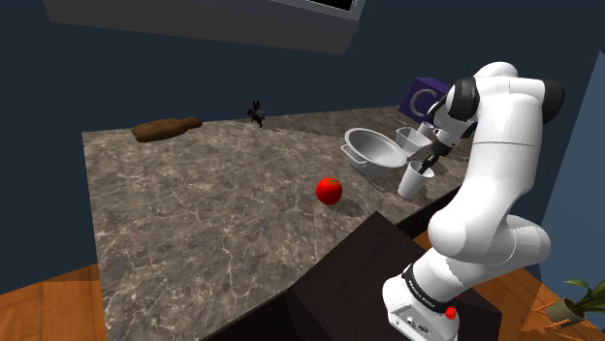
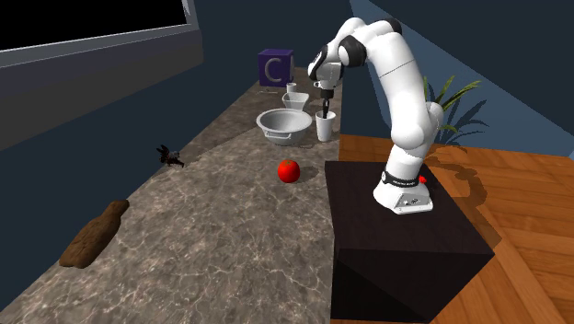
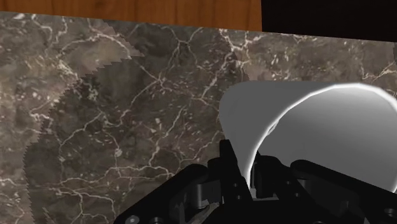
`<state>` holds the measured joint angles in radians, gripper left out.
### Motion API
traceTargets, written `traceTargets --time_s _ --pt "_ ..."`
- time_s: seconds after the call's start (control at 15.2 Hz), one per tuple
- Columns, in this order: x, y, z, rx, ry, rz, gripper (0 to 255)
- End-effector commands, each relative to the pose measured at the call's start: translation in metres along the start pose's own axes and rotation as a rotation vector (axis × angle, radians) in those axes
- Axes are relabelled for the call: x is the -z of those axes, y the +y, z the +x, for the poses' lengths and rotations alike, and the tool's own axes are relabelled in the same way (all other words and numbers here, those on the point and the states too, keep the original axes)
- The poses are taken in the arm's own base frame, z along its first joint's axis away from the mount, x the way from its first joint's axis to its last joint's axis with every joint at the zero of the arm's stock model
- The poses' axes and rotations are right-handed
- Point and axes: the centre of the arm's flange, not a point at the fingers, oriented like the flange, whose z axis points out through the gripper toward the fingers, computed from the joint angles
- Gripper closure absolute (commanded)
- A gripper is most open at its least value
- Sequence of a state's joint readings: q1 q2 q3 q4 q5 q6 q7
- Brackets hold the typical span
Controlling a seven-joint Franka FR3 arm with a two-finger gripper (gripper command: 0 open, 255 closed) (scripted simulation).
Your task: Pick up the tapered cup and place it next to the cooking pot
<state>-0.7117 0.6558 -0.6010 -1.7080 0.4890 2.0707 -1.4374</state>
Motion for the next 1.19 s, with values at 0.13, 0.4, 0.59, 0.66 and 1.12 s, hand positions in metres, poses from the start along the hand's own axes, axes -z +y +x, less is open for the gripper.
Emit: traceTargets --time_s 0.13,0.4,0.59,0.66,1.12 --pt "0.000 0.000 0.000 0.000 0.000 0.000 255" --pt "0.000 0.000 0.000 0.000 0.000 0.000 0" --pt "0.013 0.000 0.000 0.000 0.000 0.000 0" --pt "0.026 0.000 0.000 0.000 0.000 0.000 0" --pt "0.050 0.000 0.000 0.000 0.000 0.000 0"
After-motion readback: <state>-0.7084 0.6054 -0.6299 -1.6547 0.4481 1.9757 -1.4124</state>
